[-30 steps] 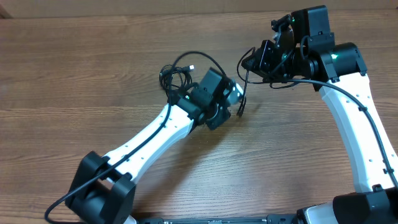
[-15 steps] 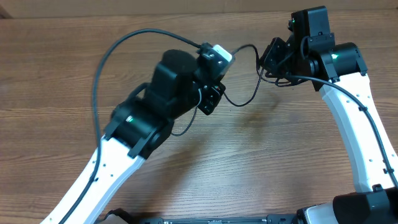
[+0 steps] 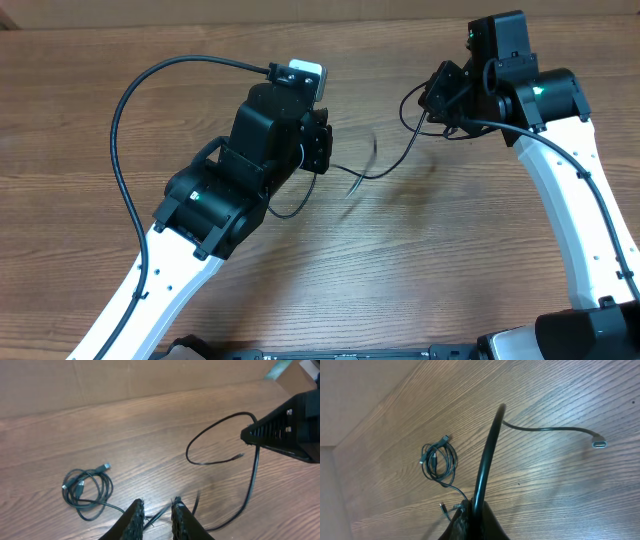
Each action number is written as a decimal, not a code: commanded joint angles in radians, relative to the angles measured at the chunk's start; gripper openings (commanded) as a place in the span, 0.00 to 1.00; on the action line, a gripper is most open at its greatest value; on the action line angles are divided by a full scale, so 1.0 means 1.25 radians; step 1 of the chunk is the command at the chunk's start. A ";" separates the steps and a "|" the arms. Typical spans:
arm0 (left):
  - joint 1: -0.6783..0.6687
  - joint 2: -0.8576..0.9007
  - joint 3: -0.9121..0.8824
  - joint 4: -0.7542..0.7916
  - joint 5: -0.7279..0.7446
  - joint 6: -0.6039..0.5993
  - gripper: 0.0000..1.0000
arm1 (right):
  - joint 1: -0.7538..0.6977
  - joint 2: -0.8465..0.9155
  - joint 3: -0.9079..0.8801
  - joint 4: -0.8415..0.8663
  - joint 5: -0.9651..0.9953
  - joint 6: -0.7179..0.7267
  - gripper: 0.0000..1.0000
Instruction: Untangle cables
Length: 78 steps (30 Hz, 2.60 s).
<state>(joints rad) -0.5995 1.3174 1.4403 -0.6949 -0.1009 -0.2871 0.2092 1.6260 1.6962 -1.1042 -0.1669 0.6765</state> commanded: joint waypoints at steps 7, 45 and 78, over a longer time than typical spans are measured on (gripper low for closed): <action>0.003 -0.008 0.012 -0.029 0.123 -0.028 0.48 | -0.034 -0.026 0.009 0.020 0.014 0.006 0.04; 0.003 -0.007 0.012 -0.174 0.123 -0.028 1.00 | -0.334 0.047 0.302 -0.152 -0.166 -0.144 0.04; 0.003 0.044 0.010 -0.199 0.124 -0.028 1.00 | -0.451 0.120 0.357 0.564 -0.196 0.030 0.04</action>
<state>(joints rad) -0.5995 1.3628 1.4399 -0.9478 0.0425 -0.3225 -0.3161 1.7927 2.0998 -0.4267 -0.3454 0.6140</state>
